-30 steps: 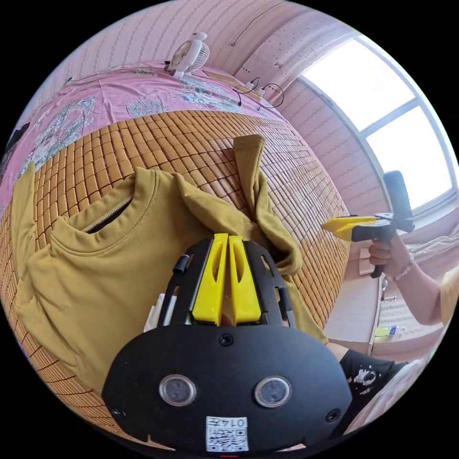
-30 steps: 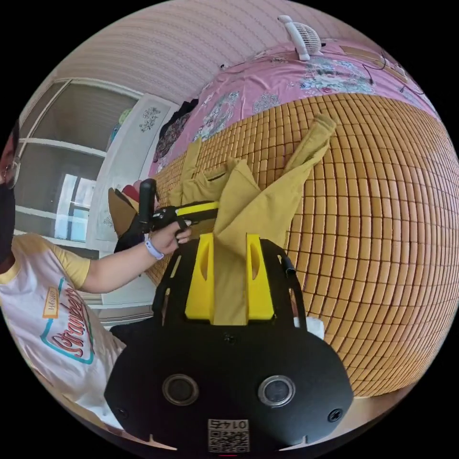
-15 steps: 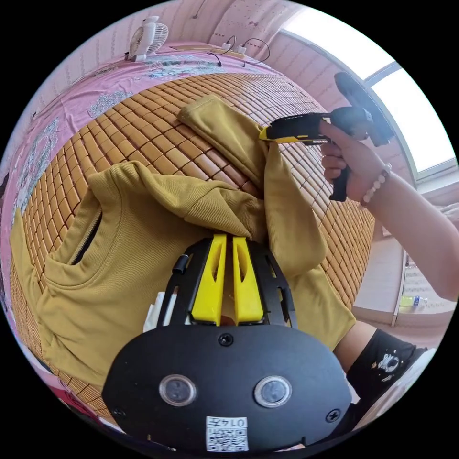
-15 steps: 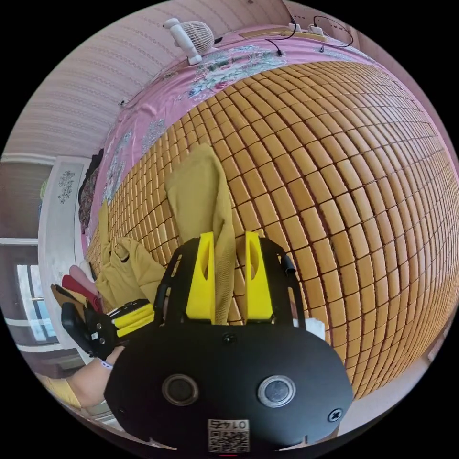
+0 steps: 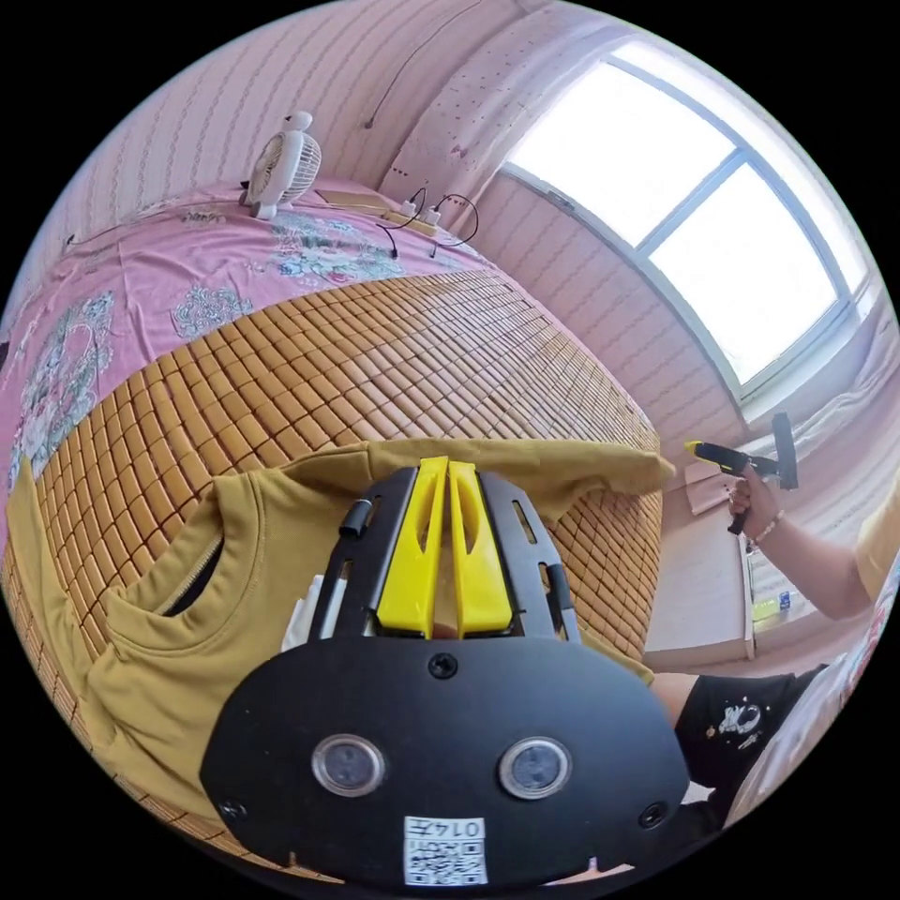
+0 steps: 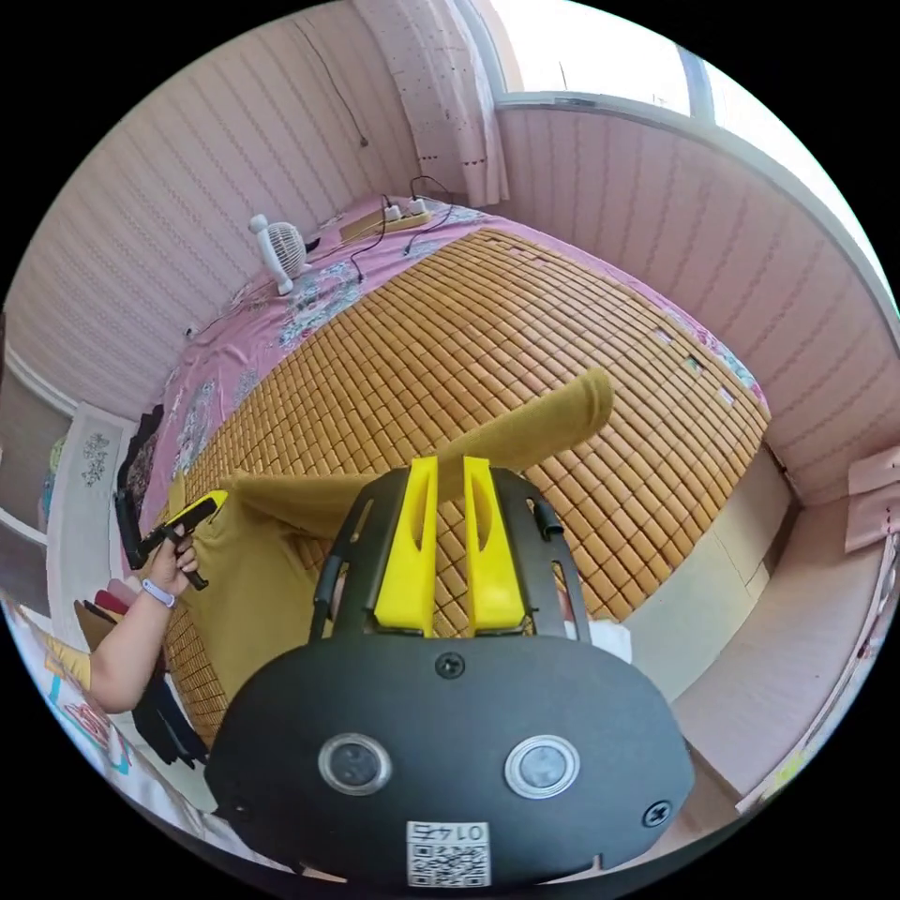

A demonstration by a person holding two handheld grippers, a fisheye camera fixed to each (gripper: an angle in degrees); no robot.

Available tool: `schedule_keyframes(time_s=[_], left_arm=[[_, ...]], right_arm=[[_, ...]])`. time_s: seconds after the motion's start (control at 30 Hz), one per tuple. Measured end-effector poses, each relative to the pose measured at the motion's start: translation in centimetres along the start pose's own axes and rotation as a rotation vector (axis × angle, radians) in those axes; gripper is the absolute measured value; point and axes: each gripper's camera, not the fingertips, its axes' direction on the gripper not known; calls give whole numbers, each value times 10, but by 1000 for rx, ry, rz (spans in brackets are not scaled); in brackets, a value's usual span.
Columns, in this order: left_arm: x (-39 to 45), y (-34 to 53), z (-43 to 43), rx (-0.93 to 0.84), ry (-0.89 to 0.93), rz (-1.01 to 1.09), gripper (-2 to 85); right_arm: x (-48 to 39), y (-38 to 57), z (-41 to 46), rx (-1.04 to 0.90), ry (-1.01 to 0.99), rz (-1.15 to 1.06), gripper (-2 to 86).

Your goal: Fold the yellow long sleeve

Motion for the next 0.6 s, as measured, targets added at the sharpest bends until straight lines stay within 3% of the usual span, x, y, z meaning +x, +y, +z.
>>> schedule_keyframes(time_s=[0.1,0.23,0.43,0.53,0.6], left_arm=[[5,-10,8,3,-92,-11,-9],[9,-17,36,-107,-89,-12,-1],[21,-11,107,-354,-148,-1,-6],[25,-5,103,-293,-154,-4,-7],[27,-5,103,-299,-158,-5,-7]], right_arm=[[34,7,16,-40,90,103,77],[51,15,46,-121,6,140,127],[-25,44,92,-289,6,-255,135],[-27,45,134,-384,61,-244,118],[-18,42,139,-349,91,-198,68]])
